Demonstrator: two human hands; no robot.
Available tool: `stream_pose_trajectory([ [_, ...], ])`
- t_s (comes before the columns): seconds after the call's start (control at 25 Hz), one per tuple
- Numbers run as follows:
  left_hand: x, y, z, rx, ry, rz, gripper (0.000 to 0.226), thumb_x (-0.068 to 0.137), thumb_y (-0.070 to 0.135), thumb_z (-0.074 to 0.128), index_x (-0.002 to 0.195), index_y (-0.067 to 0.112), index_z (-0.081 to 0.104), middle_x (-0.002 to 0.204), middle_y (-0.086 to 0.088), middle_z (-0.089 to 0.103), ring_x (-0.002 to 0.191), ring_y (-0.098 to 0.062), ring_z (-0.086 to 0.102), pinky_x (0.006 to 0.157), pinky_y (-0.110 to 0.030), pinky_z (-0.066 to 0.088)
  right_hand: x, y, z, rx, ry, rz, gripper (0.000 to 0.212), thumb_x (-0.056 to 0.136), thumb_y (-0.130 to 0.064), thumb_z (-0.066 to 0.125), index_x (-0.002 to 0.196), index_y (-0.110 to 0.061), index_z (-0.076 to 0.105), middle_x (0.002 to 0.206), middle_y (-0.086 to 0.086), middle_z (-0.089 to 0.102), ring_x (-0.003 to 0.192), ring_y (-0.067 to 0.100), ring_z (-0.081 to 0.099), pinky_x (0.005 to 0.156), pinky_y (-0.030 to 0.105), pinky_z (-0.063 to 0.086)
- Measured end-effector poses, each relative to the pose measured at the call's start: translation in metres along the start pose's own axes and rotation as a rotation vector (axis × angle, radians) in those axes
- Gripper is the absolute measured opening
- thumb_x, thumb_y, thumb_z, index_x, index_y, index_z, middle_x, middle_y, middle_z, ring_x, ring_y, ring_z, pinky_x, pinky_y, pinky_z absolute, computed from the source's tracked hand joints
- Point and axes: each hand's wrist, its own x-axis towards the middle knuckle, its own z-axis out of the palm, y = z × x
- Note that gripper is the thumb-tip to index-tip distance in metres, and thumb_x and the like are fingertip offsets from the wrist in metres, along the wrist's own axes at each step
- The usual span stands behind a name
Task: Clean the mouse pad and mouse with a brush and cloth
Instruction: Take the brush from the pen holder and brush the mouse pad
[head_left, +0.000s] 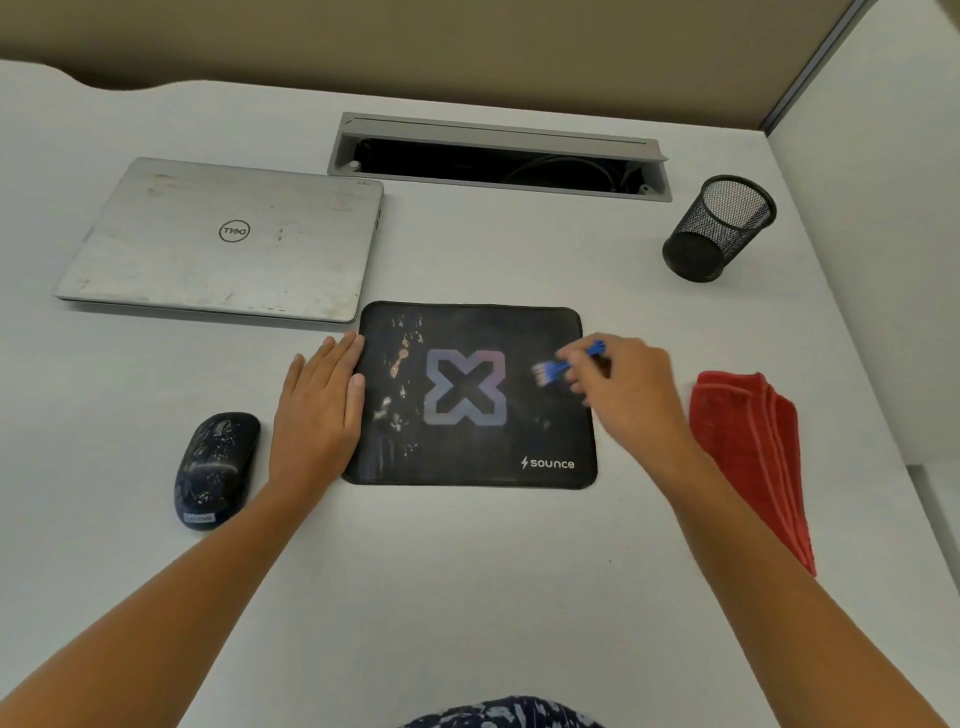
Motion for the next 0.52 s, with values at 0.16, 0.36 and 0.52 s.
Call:
stream_pose_trajectory([
  [0.16,0.0,0.0,0.0,0.004,0.001,0.001,0.051,0.101,0.031,0.023,0.148,0.018,0.035,0.153,0.0,0.037,0.144,-0.017,0.027,0.121,-0.036,0.01,0.006,-0.009,0.017,-0.006,-0.173,0.03,0.023,0.097,-0.022,0.05,0.11,-0.013,0.066,0.094,0.006,0.068,0.077,0.013,0.063,0.067,0.018,0.048],
  [0.36,0.001,-0.002,0.001,0.007,-0.001,0.006,0.051,0.101,0.031,0.022,0.148,0.018,0.035,0.154,0.001,0.036,0.144,-0.017,0.027,0.121,-0.038,0.012,0.035,-0.011,0.0,-0.327,0.233,-0.059,0.02,0.096,-0.015,0.049,0.1,-0.006,0.067,0.096,0.011,0.069,0.081,0.021,0.061,0.068,0.025,0.04],
  [0.52,0.0,-0.002,0.001,-0.002,0.0,0.004,0.051,0.101,0.031,0.022,0.148,0.019,0.035,0.154,0.001,0.036,0.144,-0.016,0.027,0.121,-0.037,0.011,0.031,-0.035,0.031,0.018,-0.18,-0.106,0.019,0.096,-0.021,0.052,0.1,-0.016,0.07,0.097,0.003,0.068,0.086,0.014,0.061,0.08,0.022,0.048],
])
